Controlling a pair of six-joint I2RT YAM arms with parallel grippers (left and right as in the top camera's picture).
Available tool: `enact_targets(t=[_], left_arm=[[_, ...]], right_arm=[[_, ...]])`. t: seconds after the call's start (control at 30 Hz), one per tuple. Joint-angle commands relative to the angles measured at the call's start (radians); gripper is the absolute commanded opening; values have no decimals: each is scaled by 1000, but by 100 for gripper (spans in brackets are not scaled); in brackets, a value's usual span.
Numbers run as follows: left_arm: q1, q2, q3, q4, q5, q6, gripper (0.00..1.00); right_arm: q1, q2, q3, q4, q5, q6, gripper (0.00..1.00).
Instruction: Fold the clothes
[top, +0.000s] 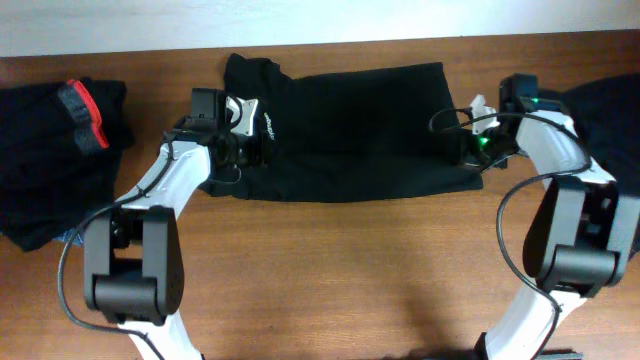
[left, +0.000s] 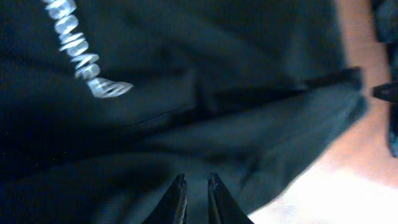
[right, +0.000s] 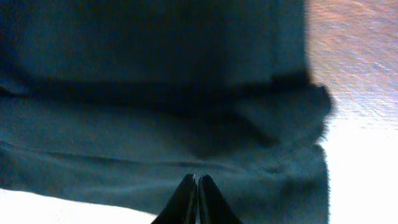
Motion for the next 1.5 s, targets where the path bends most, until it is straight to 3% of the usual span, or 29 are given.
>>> enact_targets(t=[0.0, 0.2, 0.5, 0.73, 0.87, 0.93, 1.07, 1.47], left_arm=[[29, 51, 6, -18, -79, 20, 13], [85, 74, 6, -87, -249, 20, 13], [164, 88, -5, -124, -336, 24, 14], [166, 152, -14, -135, -412, 24, 32], [171, 161, -13, -165, -492, 24, 35], [181, 161, -13, -189, -538, 24, 45], [208, 161, -13, -225, -564, 24, 51], [221, 161, -13, -319, -533, 24, 53]], right_arm=[[17, 62, -10, 18, -4, -19, 8], [16, 163, -10, 32, 42, -16, 8], [16, 203, -10, 25, 82, -16, 5], [16, 203, -10, 20, 85, -16, 5], [16, 203, -10, 18, 85, -16, 5], [16, 203, -10, 18, 85, -16, 4], [16, 203, -10, 18, 85, -17, 5], [16, 203, -10, -51, 85, -17, 5]])
